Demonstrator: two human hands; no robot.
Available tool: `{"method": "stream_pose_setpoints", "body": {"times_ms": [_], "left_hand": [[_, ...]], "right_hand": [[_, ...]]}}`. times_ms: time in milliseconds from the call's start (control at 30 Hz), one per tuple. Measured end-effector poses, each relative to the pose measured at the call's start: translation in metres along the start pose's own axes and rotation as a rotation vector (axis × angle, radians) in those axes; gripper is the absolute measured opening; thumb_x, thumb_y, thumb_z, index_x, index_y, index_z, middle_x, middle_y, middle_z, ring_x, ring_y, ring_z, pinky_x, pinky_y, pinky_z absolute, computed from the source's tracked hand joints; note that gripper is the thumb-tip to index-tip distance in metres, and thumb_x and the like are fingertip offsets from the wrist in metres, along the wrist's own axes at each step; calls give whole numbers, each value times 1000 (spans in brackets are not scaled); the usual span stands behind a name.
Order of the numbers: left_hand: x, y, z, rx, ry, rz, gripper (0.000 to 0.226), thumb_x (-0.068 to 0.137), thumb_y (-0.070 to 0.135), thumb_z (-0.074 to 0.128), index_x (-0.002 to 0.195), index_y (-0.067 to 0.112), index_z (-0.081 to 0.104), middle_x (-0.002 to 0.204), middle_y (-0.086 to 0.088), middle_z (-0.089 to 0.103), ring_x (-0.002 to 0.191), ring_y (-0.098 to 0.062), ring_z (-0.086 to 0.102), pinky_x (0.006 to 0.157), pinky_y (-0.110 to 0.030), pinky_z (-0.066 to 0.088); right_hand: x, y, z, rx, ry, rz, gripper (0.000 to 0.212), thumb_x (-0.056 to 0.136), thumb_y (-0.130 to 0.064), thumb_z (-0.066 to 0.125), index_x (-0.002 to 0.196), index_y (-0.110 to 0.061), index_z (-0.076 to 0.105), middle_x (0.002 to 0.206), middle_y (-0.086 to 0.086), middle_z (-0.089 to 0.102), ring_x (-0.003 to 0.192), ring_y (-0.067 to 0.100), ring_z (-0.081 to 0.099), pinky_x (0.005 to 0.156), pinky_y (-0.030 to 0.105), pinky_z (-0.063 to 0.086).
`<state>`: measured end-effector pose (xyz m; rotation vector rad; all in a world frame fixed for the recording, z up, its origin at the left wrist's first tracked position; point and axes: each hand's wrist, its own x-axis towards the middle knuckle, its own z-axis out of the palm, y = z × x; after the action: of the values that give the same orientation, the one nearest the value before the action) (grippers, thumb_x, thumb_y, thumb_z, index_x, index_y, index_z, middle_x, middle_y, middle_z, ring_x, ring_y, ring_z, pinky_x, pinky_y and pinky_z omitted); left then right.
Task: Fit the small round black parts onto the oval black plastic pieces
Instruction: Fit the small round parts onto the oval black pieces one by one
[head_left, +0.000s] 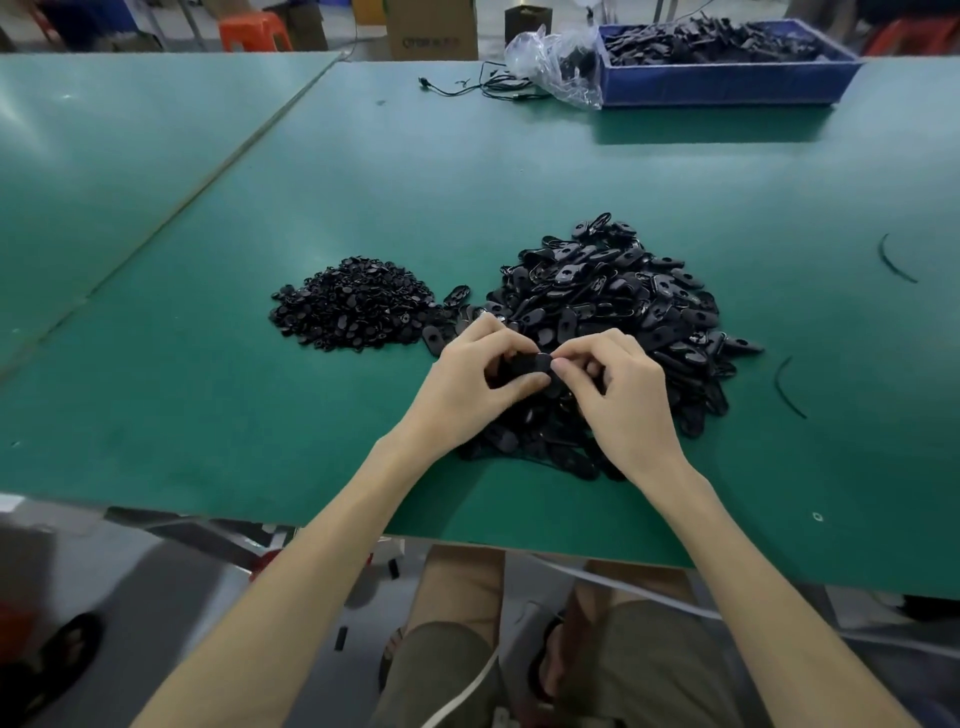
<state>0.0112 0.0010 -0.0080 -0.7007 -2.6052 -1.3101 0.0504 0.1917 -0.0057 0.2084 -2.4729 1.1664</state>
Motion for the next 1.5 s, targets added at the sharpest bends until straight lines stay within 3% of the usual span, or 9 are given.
{"method": "stream_pose_setpoints", "body": {"times_ms": [200, 333, 400, 500, 600, 733, 933, 1167, 1500], "left_hand": [[3, 4, -4, -152, 147, -82, 17, 85, 20, 85, 96, 12, 75, 103, -3, 60, 81, -14, 57, 70, -20, 46], [2, 4, -9, -262, 202, -173, 16, 88, 15, 82, 93, 6, 70, 92, -9, 67, 73, -26, 61, 69, -35, 52], [3, 4, -10, -309, 195, -179, 13, 91, 11, 78, 95, 3, 68, 81, -7, 67, 63, -24, 62, 67, -32, 53], [5, -1, -11, -392, 244, -216, 9, 97, 16, 71, 95, 9, 68, 64, -3, 61, 55, -15, 57, 64, -29, 51], [6, -11, -17, -559, 383, -341, 17, 100, 23, 69, 86, 17, 63, 59, 2, 55, 52, -12, 50, 55, -24, 44], [6, -16, -20, -642, 616, -409, 23, 105, 29, 61, 89, 13, 54, 63, 3, 53, 44, -11, 44, 42, -21, 34], [5, -17, -22, -774, 898, -523, 23, 112, 21, 42, 91, 15, 47, 59, 11, 48, 45, -7, 35, 38, -20, 28], [8, -15, -22, -828, 884, -556, 23, 112, 18, 42, 90, 15, 51, 56, 17, 52, 49, 0, 45, 42, -16, 35], [8, -13, -21, -776, 806, -566, 21, 111, 19, 43, 93, 13, 53, 59, 13, 52, 47, -3, 43, 39, -19, 32]], "right_hand": [[1, 0, 0, 62, 52, 21, 6, 96, -9, 74, 97, -14, 75, 94, -6, 61, 84, -3, 56, 77, 7, 40], [-1, 2, 2, -19, 53, -8, 4, 99, -9, 70, 101, -12, 73, 100, -5, 58, 87, 2, 51, 82, 8, 40], [-2, 1, 4, -96, 60, -45, 5, 99, -10, 69, 103, -10, 72, 102, -5, 56, 95, 7, 49, 84, 8, 40], [-1, -2, 4, -185, 99, -88, 8, 100, -9, 68, 106, -6, 71, 104, 2, 59, 100, 18, 52, 88, 21, 44], [6, -14, 7, -306, 114, -173, 9, 100, -7, 67, 107, -4, 71, 103, 8, 63, 97, 26, 56, 90, 40, 51], [39, -43, 29, -346, -34, -207, 15, 102, -15, 62, 113, -6, 71, 110, 8, 65, 107, 28, 57, 98, 38, 44], [83, -64, 88, -422, -308, -194, 25, 105, -30, 59, 124, -15, 66, 126, 6, 62, 123, 27, 49, 105, 36, 36], [94, -66, 125, -442, -309, -102, 25, 104, -31, 60, 124, -16, 66, 127, 7, 60, 124, 28, 49, 105, 38, 34], [113, -69, 120, -455, -406, -21, 17, 102, -25, 63, 113, -15, 70, 123, 11, 59, 122, 31, 50, 103, 40, 41]]}}
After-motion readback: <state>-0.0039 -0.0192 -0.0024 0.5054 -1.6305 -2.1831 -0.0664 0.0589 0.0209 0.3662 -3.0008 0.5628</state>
